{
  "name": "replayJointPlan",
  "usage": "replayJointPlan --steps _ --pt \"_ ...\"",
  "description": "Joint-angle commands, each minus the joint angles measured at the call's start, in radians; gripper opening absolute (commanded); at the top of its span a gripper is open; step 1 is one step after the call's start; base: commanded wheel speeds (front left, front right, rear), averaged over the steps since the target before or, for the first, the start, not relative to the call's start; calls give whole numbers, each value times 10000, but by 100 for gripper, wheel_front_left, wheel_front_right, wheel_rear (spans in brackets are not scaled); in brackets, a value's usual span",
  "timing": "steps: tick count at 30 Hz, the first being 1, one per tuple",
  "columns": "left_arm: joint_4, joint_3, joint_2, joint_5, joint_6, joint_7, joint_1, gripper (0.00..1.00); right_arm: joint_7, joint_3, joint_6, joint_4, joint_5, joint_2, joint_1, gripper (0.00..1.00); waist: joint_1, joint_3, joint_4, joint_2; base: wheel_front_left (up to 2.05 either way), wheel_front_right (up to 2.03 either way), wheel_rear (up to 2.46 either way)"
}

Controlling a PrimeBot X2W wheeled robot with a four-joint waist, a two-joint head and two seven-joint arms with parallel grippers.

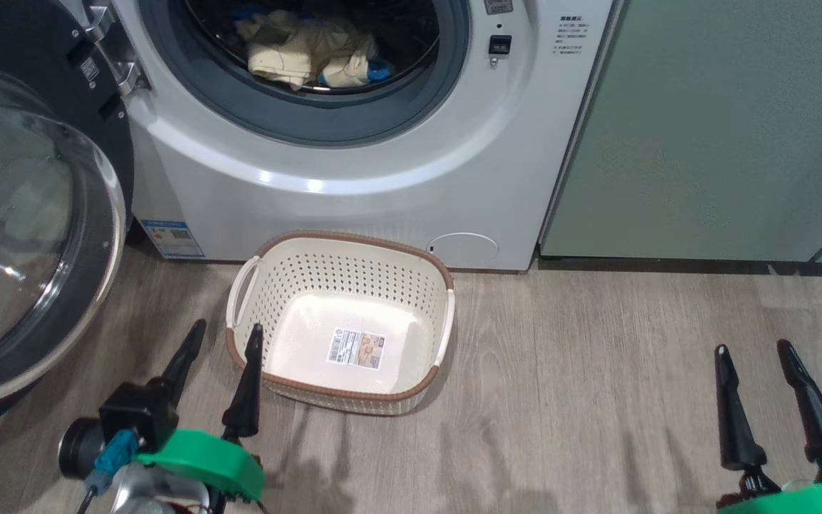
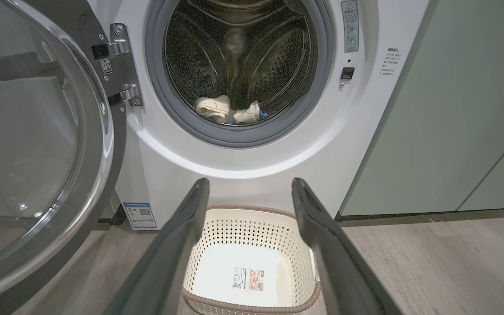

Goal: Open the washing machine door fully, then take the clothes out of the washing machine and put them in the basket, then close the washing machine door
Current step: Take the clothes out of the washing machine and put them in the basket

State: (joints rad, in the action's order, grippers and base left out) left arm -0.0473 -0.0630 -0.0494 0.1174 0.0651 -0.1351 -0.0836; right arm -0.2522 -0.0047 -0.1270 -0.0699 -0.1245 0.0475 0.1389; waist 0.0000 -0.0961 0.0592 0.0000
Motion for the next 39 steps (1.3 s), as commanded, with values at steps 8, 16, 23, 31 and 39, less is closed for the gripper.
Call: replayJointPlan --steps 8,16,23,31,39 --pt "-331 -224 -188 -87 159 -42 231 100 -95 178 -37 -316 -86 34 -182 100 0 -3 28 0 52 -53 0" --pt "-353 -70 -212 -56 130 -92 260 100 -95 192 -37 -333 -80 31 -192 100 0 -54 54 0 162 -162 0" --pt "-326 25 -279 -8 75 -205 335 100 -95 199 -37 -327 -91 30 -211 100 0 -93 52 0 186 -185 -1" --pt "-288 37 -319 73 90 -306 349 100 -95 212 -37 -306 -99 29 -234 100 0 -79 24 0 93 -93 0" --pt "-285 82 -368 163 76 -389 346 100 -95 234 -37 -316 -97 29 -258 100 0 -100 27 0 9 -9 0"
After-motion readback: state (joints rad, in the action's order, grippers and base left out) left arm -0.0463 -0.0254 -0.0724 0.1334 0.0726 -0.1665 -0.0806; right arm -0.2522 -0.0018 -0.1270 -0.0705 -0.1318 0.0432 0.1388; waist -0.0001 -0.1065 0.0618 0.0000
